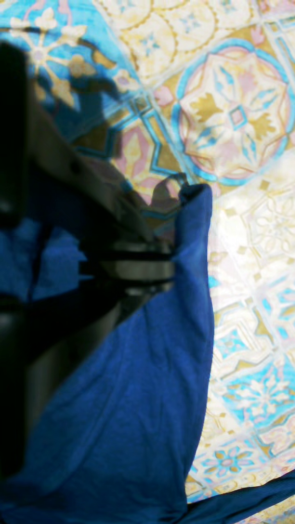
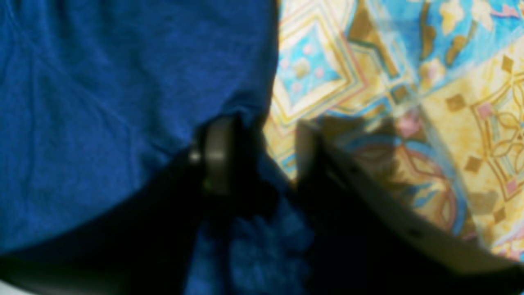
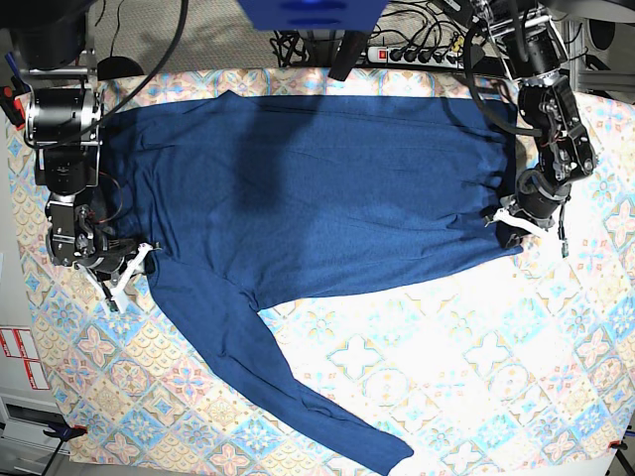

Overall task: Fold the T-shirt properly
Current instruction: 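Lift the side edges and fold the lower body up toward the shoulders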

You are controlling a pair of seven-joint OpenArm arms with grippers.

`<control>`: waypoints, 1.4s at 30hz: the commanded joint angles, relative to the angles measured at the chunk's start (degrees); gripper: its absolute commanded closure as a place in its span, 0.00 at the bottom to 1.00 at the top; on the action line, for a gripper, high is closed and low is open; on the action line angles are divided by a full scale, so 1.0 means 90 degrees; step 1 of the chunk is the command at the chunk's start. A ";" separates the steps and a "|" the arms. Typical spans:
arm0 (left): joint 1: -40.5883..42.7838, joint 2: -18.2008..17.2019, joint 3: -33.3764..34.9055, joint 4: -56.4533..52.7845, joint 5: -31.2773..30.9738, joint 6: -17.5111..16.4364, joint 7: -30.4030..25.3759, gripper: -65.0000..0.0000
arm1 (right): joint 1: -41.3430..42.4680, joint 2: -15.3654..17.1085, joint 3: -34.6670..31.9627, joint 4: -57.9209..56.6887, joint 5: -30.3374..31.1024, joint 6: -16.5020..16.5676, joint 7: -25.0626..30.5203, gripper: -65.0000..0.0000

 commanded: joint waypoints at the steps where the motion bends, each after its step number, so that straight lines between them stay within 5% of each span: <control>1: -0.0090 -0.0075 -0.0019 0.0137 -0.0095 -0.0036 -0.0101 1.00 | 0.0097 0.0064 0.0013 0.0033 -0.0015 0.0112 -0.0117 0.79; 7: -0.0109 -0.0075 -0.0019 0.0137 -0.0095 -0.0036 -0.0101 1.00 | 0.0097 0.0084 0.0033 0.0033 0.0004 0.0151 -0.0137 1.00; 14: -0.0100 -0.0075 -0.0019 0.0137 -0.0095 -0.0036 -0.0110 1.00 | 0.0048 0.0230 0.1224 0.0082 0.0014 0.0219 -0.0420 0.99; 17: -0.0090 -0.0075 -0.0019 0.0137 -0.0095 -0.0036 -0.0120 1.00 | -0.0323 0.0230 0.1830 0.0346 0.0014 0.0781 -0.0772 0.99; 28: 0.0311 -0.0055 0.0000 0.1123 -0.0095 -0.0036 -0.0110 1.00 | -0.1681 0.0230 0.2709 0.3140 0.0014 0.0781 -0.1797 0.99; 42: 0.1600 -0.0016 -0.0029 0.2198 -0.0495 -0.0036 -0.0149 1.00 | -0.2775 0.0191 0.3784 0.4917 0.0034 0.0781 -0.2774 0.99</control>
